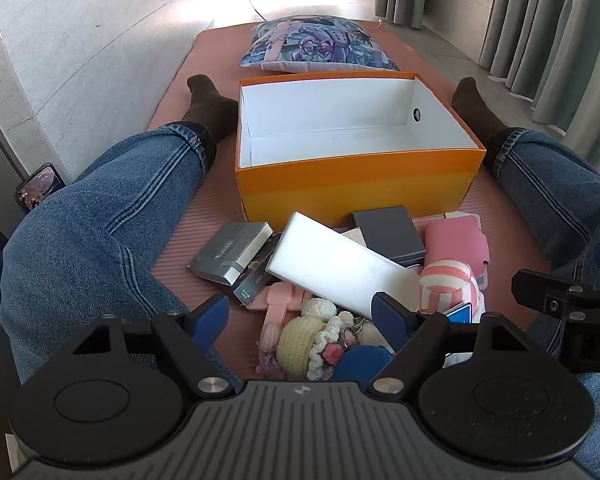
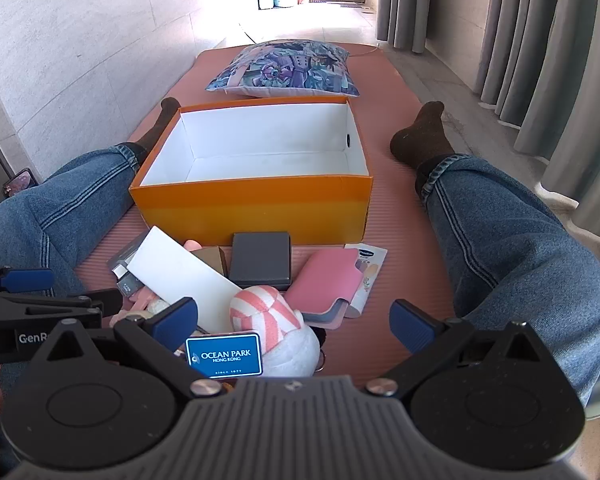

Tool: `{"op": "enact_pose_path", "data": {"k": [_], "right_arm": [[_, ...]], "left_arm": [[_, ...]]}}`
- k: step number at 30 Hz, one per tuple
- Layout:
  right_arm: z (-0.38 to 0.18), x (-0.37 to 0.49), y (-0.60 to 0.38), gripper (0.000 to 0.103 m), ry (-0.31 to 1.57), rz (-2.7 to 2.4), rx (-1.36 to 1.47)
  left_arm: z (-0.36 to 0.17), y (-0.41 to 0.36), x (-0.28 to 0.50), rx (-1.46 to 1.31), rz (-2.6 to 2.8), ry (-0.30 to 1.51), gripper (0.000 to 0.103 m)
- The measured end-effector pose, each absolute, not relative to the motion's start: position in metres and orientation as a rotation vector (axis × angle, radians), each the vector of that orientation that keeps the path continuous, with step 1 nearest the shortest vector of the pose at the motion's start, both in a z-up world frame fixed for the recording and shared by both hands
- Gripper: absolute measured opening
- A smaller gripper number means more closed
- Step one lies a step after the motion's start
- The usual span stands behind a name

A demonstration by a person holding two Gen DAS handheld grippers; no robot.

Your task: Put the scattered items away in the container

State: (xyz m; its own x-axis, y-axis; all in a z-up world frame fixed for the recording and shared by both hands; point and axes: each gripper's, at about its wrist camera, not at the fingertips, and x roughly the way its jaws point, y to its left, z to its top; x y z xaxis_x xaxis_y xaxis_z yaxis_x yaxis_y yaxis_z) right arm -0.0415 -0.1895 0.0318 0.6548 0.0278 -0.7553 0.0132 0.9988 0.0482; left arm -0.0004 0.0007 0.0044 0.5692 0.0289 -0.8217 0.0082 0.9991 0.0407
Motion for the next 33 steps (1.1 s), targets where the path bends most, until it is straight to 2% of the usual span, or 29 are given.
{"op": "enact_pose_path", "data": {"k": [33], "right_arm": [[0.0277,-0.0407,-0.1875,0.102,0.882,0.016,0.049]], "left_arm": [[0.0008,0.0004,-0.0024,0.052,0.019,0.968,0.089]]}}
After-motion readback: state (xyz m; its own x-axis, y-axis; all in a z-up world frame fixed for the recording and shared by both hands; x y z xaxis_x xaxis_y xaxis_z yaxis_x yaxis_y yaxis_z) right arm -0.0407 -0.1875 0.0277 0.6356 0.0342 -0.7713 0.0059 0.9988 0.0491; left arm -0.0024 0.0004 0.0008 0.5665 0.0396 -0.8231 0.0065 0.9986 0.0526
